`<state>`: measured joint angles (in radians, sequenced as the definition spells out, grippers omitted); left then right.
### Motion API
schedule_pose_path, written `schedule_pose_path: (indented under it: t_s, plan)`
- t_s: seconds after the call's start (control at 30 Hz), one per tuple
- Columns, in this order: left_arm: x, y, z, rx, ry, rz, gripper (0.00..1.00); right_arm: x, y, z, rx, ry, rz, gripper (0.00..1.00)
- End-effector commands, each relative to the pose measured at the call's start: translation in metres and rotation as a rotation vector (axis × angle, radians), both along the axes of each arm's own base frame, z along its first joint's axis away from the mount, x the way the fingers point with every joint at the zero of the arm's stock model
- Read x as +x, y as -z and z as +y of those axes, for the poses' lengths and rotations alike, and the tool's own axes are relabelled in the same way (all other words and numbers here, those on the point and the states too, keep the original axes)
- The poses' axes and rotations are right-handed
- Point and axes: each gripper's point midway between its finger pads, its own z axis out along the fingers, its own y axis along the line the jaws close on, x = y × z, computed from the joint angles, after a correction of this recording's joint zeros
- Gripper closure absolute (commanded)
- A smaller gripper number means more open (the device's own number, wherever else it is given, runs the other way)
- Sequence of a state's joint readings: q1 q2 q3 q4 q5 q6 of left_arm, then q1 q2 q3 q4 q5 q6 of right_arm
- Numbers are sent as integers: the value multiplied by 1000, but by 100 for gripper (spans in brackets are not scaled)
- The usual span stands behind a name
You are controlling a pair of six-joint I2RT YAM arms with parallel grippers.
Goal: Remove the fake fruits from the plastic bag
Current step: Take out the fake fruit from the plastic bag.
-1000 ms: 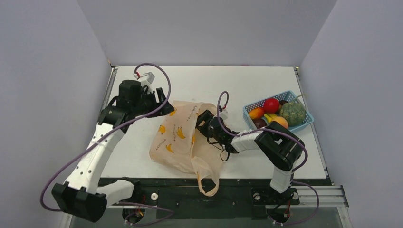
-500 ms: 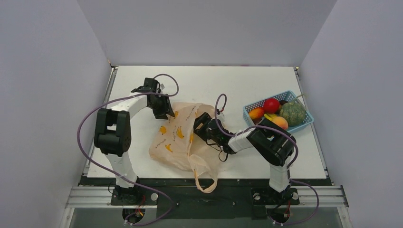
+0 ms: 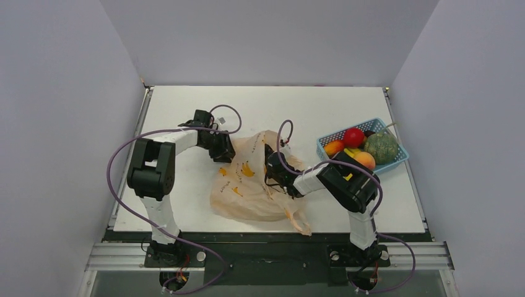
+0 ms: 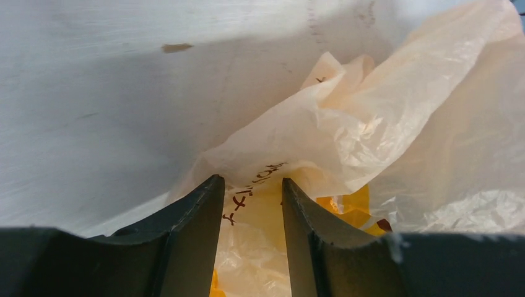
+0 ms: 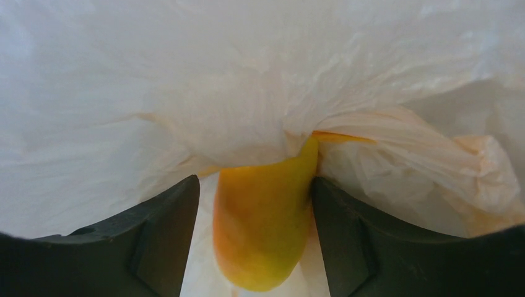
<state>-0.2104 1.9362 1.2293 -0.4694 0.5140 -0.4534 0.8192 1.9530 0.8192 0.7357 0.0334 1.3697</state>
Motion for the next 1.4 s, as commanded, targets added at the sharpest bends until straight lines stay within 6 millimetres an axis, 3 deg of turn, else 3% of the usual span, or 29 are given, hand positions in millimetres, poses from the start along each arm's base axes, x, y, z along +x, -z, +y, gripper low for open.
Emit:
schedule_pose_path:
  t_s: [0.0,0.03,0.13,0.23,0.27,0.3,0.4,0.43,0.47,0.5,0.63,0.83,0.9,1.1,1.27,1.3,1.37]
  plan:
    - [-3,-14,-34,-141,90,-18,64,11,-2,2,-10,21,-38,41]
    - [-4,-15,-35,-145,94,-16,65,11,-2,0,-20,21,-46,43]
    - [0,-18,-33,-133,90,-27,66,13,-4,-5,-45,15,-70,60]
    - [7,-21,-22,-82,69,-46,67,12,-15,-14,-68,11,-109,89]
    - [10,-21,-16,-69,56,-55,66,11,-10,-22,-104,8,-114,94]
    - [12,-26,-14,-66,50,-66,66,11,-21,-27,-110,14,-133,100]
    - [18,-35,-6,-44,34,-105,63,9,-18,-50,-290,-5,-133,100]
    - [20,-42,-4,-42,32,-122,62,11,-28,-55,-321,1,-153,100]
    - [21,-44,-3,-35,30,-132,61,8,-23,-65,-421,-26,-144,100]
    - [21,-50,-2,-34,29,-148,60,9,-33,-70,-459,-22,-161,100]
    - [24,-66,4,-5,32,-197,59,1,-37,-109,-716,-81,-145,100]
    - [28,-90,17,72,21,-283,57,-9,-59,-147,-949,-205,-150,100]
    - [28,-95,20,81,19,-301,57,-10,-68,-150,-964,-242,-158,100]
    - [25,-101,15,54,43,-313,55,-10,-99,-108,-814,-394,-205,100]
    - [25,-101,17,68,51,-313,55,-28,-95,-71,-747,-603,-127,100]
    - [25,-102,19,79,48,-315,55,-39,-80,-74,-781,-660,-72,100]
    - [25,-104,21,93,45,-326,55,-43,-75,-82,-852,-675,-55,100]
